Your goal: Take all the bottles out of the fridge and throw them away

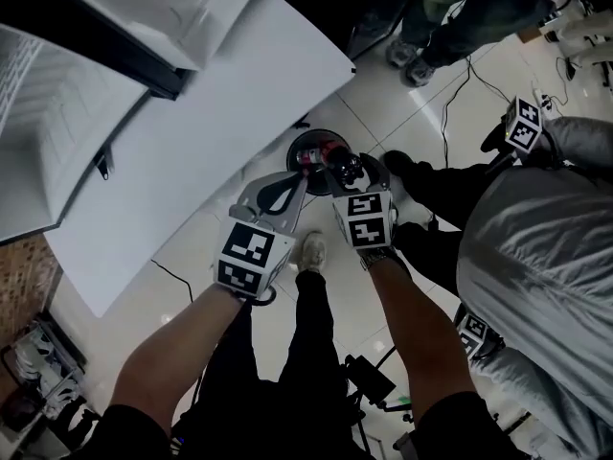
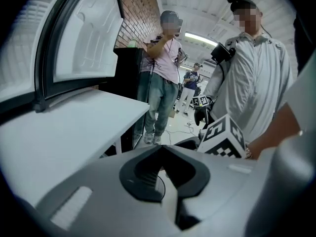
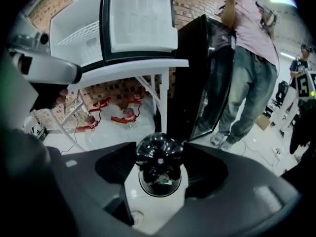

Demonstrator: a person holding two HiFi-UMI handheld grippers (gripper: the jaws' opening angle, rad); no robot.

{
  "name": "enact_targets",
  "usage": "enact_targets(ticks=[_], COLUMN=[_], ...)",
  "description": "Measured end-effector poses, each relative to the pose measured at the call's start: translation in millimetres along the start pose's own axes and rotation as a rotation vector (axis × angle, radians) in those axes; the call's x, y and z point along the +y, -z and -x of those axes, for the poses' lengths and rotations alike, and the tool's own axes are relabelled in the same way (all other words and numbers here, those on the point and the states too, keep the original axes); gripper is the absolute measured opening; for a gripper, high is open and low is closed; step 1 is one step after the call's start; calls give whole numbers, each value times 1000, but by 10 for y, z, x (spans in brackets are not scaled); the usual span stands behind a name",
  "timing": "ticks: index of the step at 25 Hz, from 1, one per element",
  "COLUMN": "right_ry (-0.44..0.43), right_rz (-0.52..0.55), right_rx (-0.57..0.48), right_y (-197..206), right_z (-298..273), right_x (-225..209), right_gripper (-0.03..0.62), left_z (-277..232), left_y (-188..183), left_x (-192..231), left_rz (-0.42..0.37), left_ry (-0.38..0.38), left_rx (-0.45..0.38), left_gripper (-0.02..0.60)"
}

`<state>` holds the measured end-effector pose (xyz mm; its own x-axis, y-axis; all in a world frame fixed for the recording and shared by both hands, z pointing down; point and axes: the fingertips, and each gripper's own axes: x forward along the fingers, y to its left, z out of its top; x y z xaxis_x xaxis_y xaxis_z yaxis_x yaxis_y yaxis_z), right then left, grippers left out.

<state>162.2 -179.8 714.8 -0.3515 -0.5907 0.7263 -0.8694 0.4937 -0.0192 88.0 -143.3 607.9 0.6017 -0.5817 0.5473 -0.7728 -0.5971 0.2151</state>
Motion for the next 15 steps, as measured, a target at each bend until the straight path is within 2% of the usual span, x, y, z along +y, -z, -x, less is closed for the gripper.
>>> enact_targets(ticks=[15], right_ry=[2], right_rz=[36], right_rx=[153], right_y=[882], right_z=[-1125], right_x=[-26], right_gripper=[304], left_z=[-385], left_y=[708], left_x=[225], left_rz=[15], left_ry=[20], left_rx=[99], left_gripper=[3])
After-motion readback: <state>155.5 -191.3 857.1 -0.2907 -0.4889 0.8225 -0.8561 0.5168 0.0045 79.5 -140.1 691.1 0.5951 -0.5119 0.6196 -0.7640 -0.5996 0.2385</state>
